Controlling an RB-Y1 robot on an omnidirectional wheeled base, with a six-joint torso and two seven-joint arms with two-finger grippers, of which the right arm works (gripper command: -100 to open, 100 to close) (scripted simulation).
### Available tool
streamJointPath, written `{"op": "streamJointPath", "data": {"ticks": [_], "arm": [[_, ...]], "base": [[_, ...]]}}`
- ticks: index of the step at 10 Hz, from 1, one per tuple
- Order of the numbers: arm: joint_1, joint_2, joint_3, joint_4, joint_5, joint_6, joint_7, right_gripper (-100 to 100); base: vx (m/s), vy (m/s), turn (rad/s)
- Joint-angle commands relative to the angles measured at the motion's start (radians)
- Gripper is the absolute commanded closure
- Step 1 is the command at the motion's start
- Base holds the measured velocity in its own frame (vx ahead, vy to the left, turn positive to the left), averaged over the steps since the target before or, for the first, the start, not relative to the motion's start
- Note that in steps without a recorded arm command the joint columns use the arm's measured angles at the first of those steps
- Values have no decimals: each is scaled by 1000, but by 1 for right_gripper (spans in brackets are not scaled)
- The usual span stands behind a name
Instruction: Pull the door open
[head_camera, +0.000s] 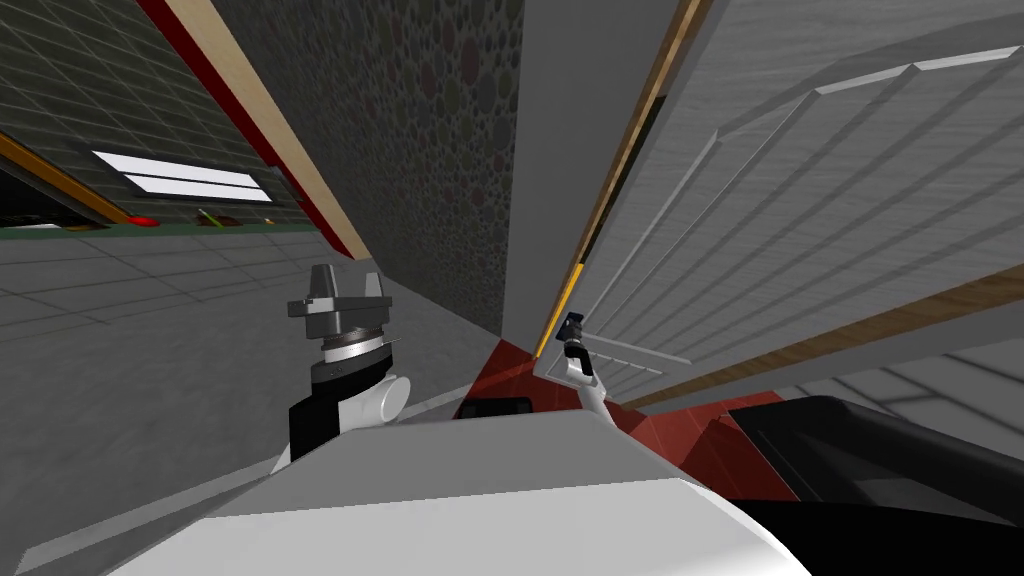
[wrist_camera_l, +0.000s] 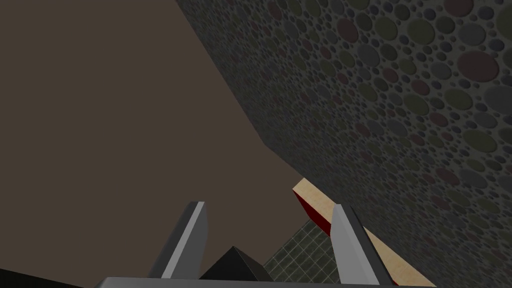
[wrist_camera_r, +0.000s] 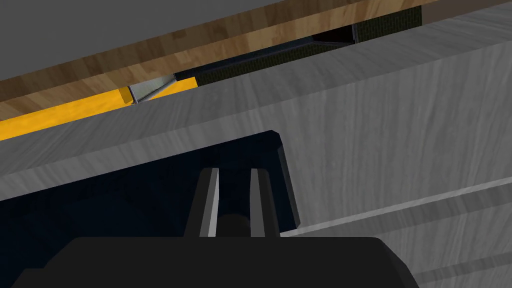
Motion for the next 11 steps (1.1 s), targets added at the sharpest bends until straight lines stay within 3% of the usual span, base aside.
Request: {"op": "streamJointPath", "data": {"ticks": [1, 2, 4, 5, 6, 11], "arm": [[20, -21, -10, -3, -50, -4, -50, 100], [20, -21, -10, -3, -51, -4, -58, 100], [25, -32, -8, -8, -117, -7, -122, 100], [25, -32, -8, -8, -129, -7, -140, 100], [29, -8, 13, -44, -152, -3, -161, -100], [51, 15, 35, -82, -246, -8, -261, -100]], "base": [[-47, -11, 108], [-29, -17, 59], [-51, -30, 150], [-55, -26, 78], [-72, -20, 103], [-83, -31, 54]]}}
